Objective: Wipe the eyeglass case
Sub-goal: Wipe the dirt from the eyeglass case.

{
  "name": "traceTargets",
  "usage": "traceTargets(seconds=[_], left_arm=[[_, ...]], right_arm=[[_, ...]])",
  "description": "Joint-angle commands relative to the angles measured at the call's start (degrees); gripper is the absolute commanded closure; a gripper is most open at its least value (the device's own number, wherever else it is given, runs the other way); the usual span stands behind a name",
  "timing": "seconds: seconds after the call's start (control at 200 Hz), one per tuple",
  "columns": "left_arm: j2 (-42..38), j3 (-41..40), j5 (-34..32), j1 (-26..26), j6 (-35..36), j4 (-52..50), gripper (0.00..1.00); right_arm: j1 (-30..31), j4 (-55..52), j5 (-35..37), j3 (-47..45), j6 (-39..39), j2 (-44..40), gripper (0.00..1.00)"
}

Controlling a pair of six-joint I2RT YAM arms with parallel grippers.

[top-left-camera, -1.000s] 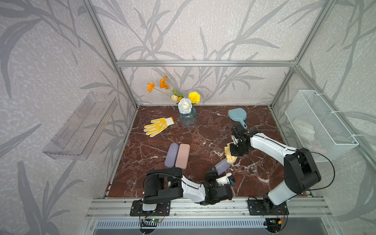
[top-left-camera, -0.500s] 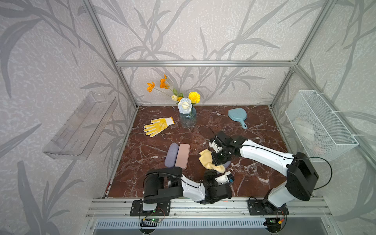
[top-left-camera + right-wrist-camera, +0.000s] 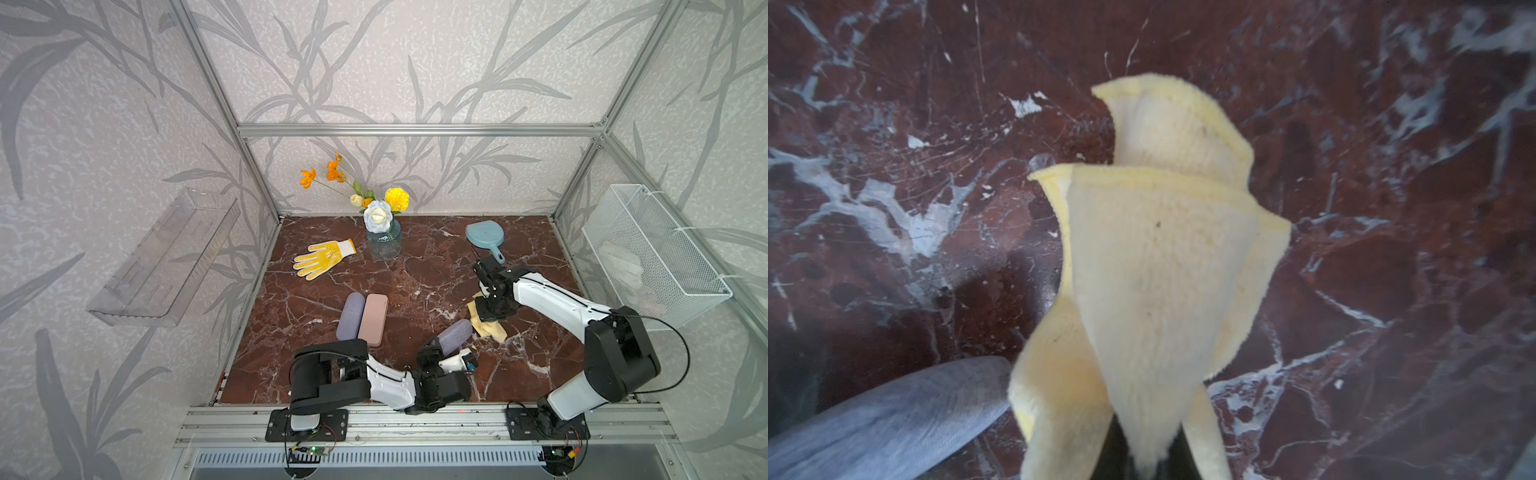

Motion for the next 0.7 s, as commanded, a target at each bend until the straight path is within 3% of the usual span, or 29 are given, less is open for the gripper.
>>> traceTargets(seconds=[0.0, 0.09, 0.295, 0.475, 0.56, 0.695], left_arm=[[-3.07, -2.81, 16.01, 4.58, -0.33, -4.6, 0.96], [-5.29, -4.3, 25.27, 8.19, 0.12, -4.1, 0.96], [-5.5, -3.45, 35.61, 13.11, -0.76, -6.18, 0.97], [-5.28, -2.85, 38.99, 15.24, -3.14, -7.14, 0.99], [-4.73, -1.59, 40.11, 16.37, -5.18, -8.9, 0.99], [-3.96, 0.3, 42.84, 18.9, -10.01, -12.18, 1.0]], right_arm=[[3.08, 0.96, 5.0, 2.64, -8.64, -0.59, 1.0], [4.56, 1.13, -1.06, 5.47, -11.01, 4.97, 1.0], [6.89, 3.06, -11.24, 8.84, -13.21, 12.31, 1.0], [6.71, 2.18, -20.19, 2.77, -12.67, 10.88, 1.0], [5.73, 0.96, -25.27, -0.28, -9.6, 10.76, 1.0], [4.93, 1.7, -27.8, -7.06, -3.22, 6.23, 1.0]])
